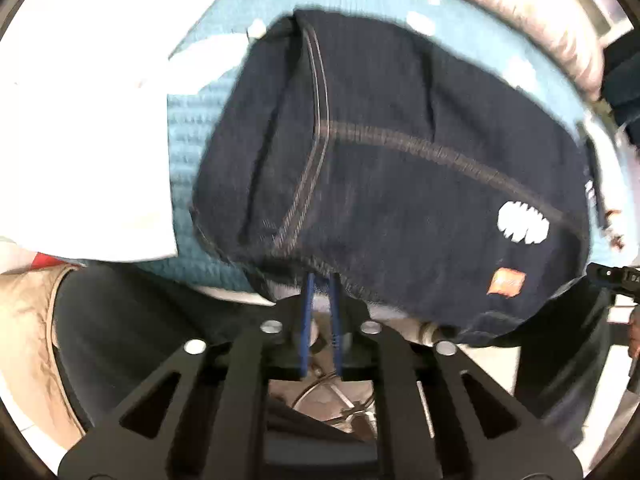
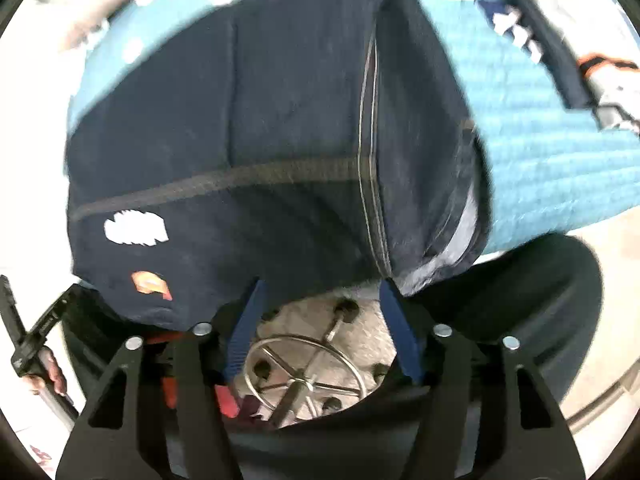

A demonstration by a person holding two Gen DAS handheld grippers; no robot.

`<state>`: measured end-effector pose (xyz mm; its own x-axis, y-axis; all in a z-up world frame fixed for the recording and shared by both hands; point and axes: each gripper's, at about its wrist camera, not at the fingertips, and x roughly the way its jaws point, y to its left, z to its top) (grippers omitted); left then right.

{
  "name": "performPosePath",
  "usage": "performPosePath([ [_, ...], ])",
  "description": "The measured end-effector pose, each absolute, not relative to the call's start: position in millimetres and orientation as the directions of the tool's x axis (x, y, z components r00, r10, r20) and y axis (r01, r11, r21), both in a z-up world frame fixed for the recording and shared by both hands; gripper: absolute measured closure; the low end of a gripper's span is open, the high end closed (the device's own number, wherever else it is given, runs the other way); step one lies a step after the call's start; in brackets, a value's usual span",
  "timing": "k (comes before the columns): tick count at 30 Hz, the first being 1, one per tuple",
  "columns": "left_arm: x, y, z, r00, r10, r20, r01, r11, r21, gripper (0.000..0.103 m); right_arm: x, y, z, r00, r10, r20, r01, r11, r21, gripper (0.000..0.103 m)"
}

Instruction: Fold large clothes

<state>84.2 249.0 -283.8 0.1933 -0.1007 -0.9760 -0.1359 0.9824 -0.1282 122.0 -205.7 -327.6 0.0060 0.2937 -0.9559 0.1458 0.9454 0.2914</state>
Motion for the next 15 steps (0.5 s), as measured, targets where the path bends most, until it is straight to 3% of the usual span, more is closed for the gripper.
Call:
performPosePath([
  [2,95,263,-270,0.241,-0.134,-0.961,-0.145,0.974,-0.173,0.048,134,-216,-312,0.058,0.309,-0.949,0.149,0.938,0.314,0.033],
  [7,170,310,-270,0.277,-0.165,-0.946,-0.23,0.945,-0.232,0.047,176,-245,-296,0.167,0.302,-0.938,0.245,0.909,0.337,0.028],
  [9,187,307,-277,0.273,-0.162,-0.948,-0.252,0.939,-0.233,0.036,195,-251,-291,0.187,0.308,-0.933,0.277,0.895,0.35,0.027],
  [15,257,321,-303,0.214,-0.174,-0.961,-0.251,0.941,-0.226,0.029,270,-271,-302,0.173,0.276,-0.946,0.301,0.899,0.317,0.026],
])
